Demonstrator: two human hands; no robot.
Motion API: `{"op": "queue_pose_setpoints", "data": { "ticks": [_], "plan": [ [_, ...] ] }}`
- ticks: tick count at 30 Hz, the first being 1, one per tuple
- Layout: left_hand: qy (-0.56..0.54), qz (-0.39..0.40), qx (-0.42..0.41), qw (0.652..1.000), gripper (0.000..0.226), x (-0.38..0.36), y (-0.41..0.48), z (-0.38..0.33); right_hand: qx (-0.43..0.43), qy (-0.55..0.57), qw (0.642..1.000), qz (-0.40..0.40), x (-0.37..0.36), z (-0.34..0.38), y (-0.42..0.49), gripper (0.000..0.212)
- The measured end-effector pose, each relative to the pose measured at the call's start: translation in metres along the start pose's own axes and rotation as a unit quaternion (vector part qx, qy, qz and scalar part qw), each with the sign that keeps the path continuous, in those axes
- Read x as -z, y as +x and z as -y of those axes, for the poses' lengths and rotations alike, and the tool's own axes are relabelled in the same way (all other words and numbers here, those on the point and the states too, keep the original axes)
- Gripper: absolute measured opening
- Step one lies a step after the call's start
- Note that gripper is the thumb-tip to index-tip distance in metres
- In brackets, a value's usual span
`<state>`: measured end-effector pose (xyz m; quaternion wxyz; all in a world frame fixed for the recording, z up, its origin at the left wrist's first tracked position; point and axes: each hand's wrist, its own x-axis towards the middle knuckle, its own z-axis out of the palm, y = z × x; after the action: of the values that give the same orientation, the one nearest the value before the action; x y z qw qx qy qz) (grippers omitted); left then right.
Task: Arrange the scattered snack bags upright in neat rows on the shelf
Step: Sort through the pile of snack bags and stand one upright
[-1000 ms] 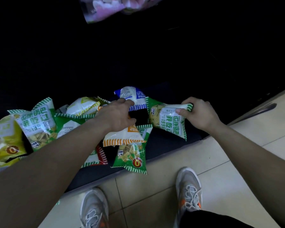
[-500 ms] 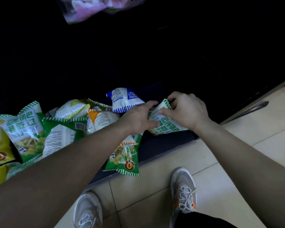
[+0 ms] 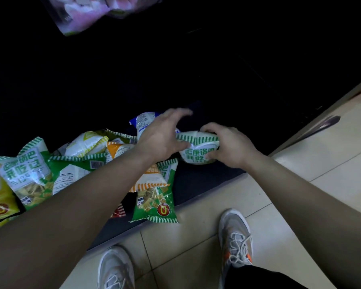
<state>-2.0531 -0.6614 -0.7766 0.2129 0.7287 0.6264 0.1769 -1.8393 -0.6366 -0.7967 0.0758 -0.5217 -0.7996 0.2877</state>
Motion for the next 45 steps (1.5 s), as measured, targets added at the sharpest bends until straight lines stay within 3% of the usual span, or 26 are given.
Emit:
{"op": "queue_pose_setpoints", "data": {
  "ticks": [2, 4, 8, 12, 15, 19, 25, 31, 39, 45],
  "plan": [
    [0.056, 0.063, -0.006, 0.996, 0.068, -0.004, 0.003, -0.005, -0.008, 0.019, 1.0, -0.007, 0.003, -0.002, -0.002, 0.063],
    [0.107, 0.105, -0.013, 0.989, 0.072, -0.014, 0.004, -0.007, -0.016, 0.052, 0.998, -0.041, 0.004, -0.008, -0.004, 0.058],
    [0.17, 0.112, 0.008, 0.979, 0.083, -0.023, 0.011, -0.016, -0.044, 0.096, 0.992, -0.066, 0.002, -0.017, -0.013, 0.065],
    [0.19, 0.122, 0.026, 0.974, 0.073, -0.029, 0.016, -0.023, -0.086, 0.045, 0.993, -0.074, 0.002, -0.022, -0.022, 0.062],
    [0.117, 0.079, 0.067, 0.988, 0.066, -0.016, 0.029, -0.025, -0.124, 0.01, 0.989, -0.076, 0.004, -0.029, -0.026, 0.057],
    [0.08, -0.014, 0.091, 0.993, 0.075, 0.004, 0.066, -0.011, -0.139, -0.001, 0.987, -0.078, 0.003, -0.034, -0.025, 0.053],
    [0.071, -0.024, 0.127, 0.989, 0.072, -0.007, 0.115, 0.011, -0.119, -0.06, 0.991, 0.003, -0.007, -0.033, -0.002, 0.047],
    [0.041, -0.05, 0.126, 0.99, 0.067, -0.021, 0.145, 0.039, -0.111, -0.097, 0.989, 0.019, -0.021, -0.03, 0.022, 0.04],
    [0.127, -0.109, 0.054, 0.984, 0.055, -0.024, 0.165, 0.038, -0.084, -0.101, 0.991, 0.038, -0.037, -0.021, 0.024, 0.038],
    [0.229, -0.102, 0.083, 0.964, 0.054, -0.026, 0.176, 0.034, -0.094, -0.097, 0.989, 0.051, -0.041, -0.027, 0.022, 0.037]
  ]
}}
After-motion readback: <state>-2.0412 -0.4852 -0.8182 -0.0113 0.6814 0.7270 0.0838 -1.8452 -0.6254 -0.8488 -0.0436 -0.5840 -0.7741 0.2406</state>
